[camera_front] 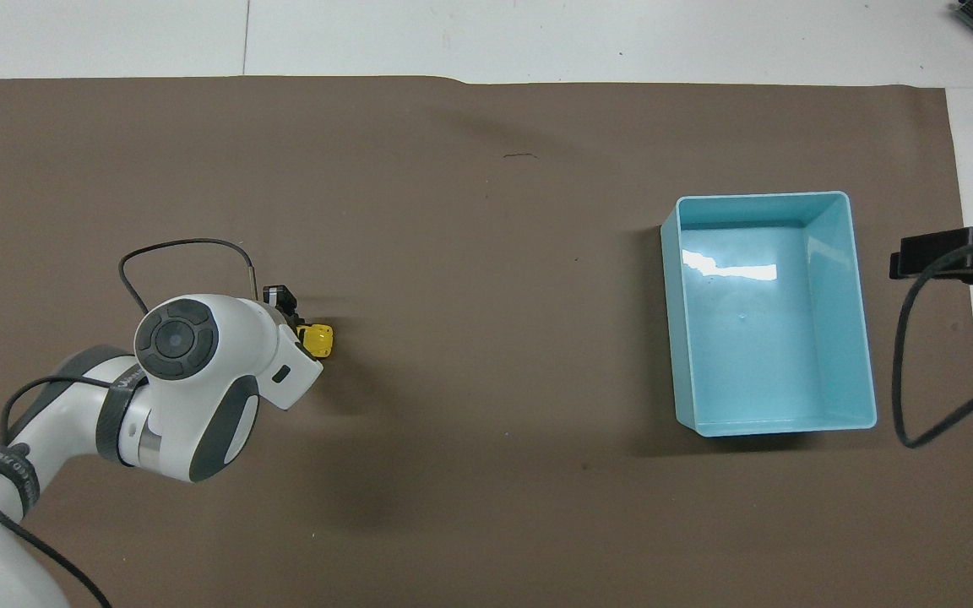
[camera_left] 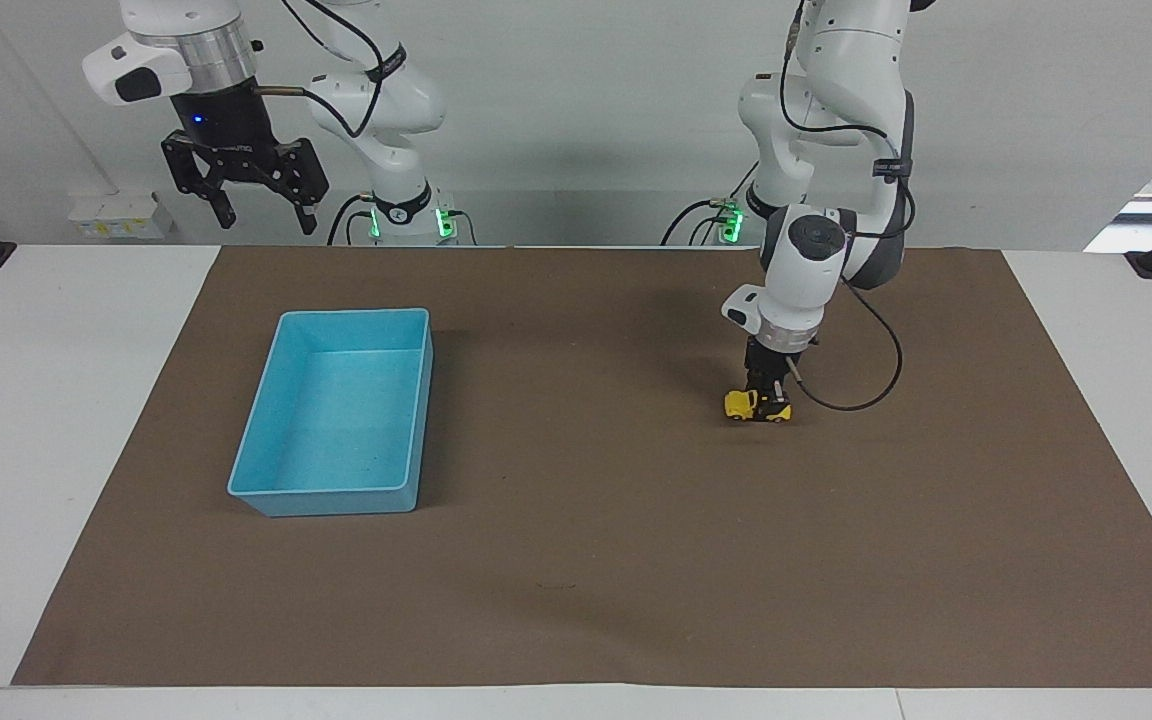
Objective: Wind up and store yellow beetle car
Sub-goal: 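Release the car and withdraw the left gripper to rest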
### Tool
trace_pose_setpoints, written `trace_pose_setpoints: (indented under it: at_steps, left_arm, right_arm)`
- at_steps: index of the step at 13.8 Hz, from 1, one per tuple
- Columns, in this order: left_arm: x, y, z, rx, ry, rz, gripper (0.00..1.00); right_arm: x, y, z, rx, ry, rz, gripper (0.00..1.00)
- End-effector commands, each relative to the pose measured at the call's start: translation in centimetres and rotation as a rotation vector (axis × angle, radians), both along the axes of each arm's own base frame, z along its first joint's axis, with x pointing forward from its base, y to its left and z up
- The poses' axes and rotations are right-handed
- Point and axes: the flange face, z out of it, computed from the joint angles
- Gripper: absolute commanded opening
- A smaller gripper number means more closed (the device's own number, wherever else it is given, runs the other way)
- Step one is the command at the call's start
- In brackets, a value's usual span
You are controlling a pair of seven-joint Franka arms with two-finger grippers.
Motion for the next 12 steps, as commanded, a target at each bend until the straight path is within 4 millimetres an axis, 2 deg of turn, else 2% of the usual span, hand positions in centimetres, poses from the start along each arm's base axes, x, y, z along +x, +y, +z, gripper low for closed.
trace_pose_setpoints:
  at_steps: [1, 4, 6, 8, 12]
  left_arm:
    - [0.3, 0.5, 3.6, 0.027, 0.021, -0.004, 1.00]
    - [2.3, 2.0, 8.3, 0.046, 0.056, 0.035, 1.00]
    - [3.2, 3.5, 10.3, 0.034, 0.039, 0.124, 1.00]
    - [3.8, 4.3, 12.3, 0.012, 0.015, 0.278, 1.00]
    - [5.8, 7.8, 15.6, -0.013, 0.024, 0.715, 1.00]
  right_arm:
    - [-0.6, -0.3, 0.3, 0.016, 0.008, 0.015, 1.00]
    - [-0.6, -0.3, 0.3, 0.016, 0.008, 0.015, 1.00]
    - [-0.6, -0.4, 0.3, 0.016, 0.008, 0.012, 1.00]
    - [-0.6, -0.4, 0.3, 0.016, 0.008, 0.012, 1.00]
    - [-0.6, -0.4, 0.3, 0.016, 0.008, 0.012, 1.00]
